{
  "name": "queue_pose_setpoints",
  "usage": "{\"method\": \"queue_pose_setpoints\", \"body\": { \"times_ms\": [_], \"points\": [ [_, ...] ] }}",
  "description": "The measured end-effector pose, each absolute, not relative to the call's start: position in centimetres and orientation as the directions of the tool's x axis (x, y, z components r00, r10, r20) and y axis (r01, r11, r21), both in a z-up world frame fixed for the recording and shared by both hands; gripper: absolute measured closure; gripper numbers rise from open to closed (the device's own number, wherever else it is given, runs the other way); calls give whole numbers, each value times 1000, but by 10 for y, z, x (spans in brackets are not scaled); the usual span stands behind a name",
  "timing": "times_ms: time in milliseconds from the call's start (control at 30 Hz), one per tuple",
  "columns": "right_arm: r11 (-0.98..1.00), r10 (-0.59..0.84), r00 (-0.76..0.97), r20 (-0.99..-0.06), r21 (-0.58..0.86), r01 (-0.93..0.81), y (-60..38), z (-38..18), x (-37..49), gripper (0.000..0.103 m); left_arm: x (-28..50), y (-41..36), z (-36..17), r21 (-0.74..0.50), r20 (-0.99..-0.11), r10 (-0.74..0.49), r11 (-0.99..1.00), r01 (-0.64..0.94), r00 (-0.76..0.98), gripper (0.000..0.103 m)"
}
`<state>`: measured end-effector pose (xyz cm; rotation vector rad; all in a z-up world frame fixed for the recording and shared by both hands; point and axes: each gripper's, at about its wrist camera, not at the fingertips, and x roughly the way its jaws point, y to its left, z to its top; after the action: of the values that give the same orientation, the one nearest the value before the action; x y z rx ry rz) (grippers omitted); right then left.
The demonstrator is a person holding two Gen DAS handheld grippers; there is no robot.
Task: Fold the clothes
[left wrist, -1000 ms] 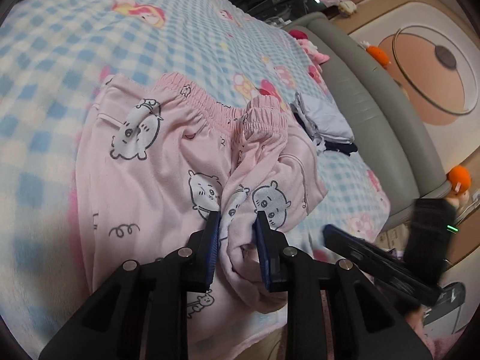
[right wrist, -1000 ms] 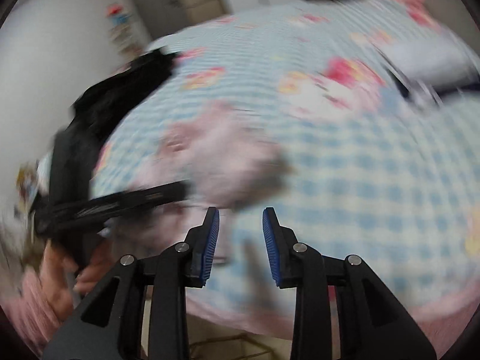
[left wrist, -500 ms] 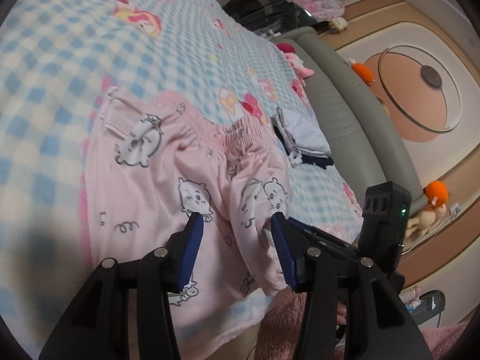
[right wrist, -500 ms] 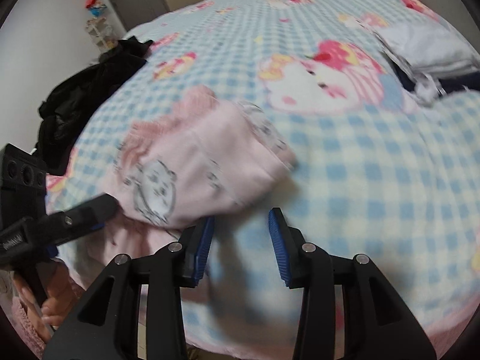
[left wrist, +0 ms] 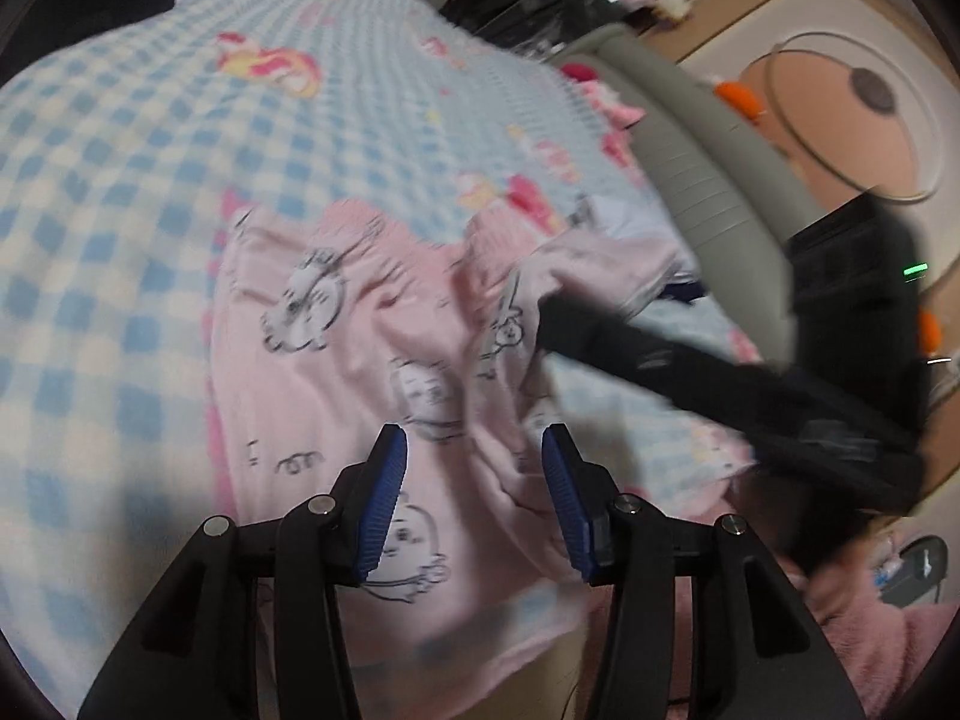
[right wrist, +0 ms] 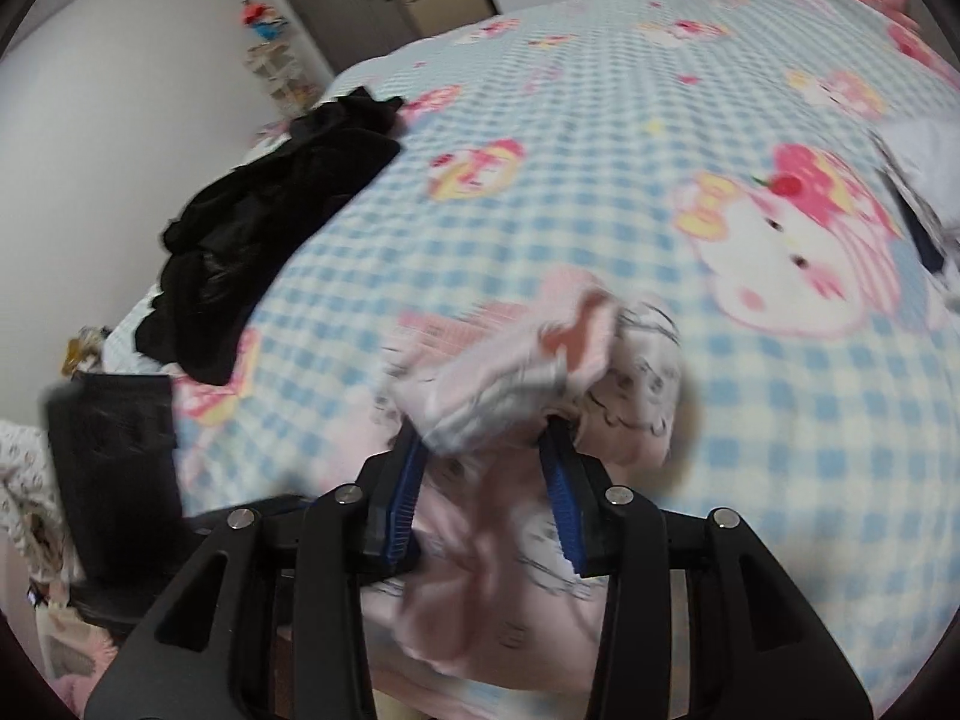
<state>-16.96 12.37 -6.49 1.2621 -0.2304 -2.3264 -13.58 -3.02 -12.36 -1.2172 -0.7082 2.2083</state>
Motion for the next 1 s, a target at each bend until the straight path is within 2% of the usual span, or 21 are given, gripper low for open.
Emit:
{"method": "queue_pose_setpoints", "body": {
  "times_ms": [133, 233, 300, 400, 600, 667, 767, 900, 1000],
  "points": [
    [-861, -491, -442, -751, 342, 376, 109, -64, -168, 51, -138, -19, -126, -650, -593, 663, -729, -214, -456, 57],
    [-867, -488, -442, -753, 361, 343, 117, -70, -166, 51, -133, -6, -123, -610, -602, 647, -751, -253, -467, 90],
    [-870, -490, -445, -750, 385, 308, 130, -73, -163, 51, -131, -9, -120, -626, -582, 654, -739, -248, -483, 91],
    [-875, -483, -465, -741, 410, 256, 153, -74, -156, 51, -132, -34, -113, -697, -507, 676, -686, -207, -535, 92],
    [-872, -485, -464, -741, 453, 187, 179, -78, -149, 49, -124, -81, -113, -760, -479, 660, -642, -104, -578, 92],
    [-874, -484, -446, -752, 436, 213, 171, -80, -146, 49, -113, -91, -109, -738, -497, 637, -667, -99, -589, 92],
    [-870, -493, -420, -762, 418, 263, 154, -86, -141, 49, -107, -99, -115, -677, -577, 579, -734, -60, -575, 91],
    [-895, -438, -385, -812, 352, 275, 132, -103, -142, 49, -114, -104, -135, -660, -643, 563, -751, 3, -519, 88],
    [-915, -392, -372, -841, 318, 246, 124, -113, -145, 49, -109, -114, -127, -643, -642, 519, -765, 27, -564, 72]
  ]
}}
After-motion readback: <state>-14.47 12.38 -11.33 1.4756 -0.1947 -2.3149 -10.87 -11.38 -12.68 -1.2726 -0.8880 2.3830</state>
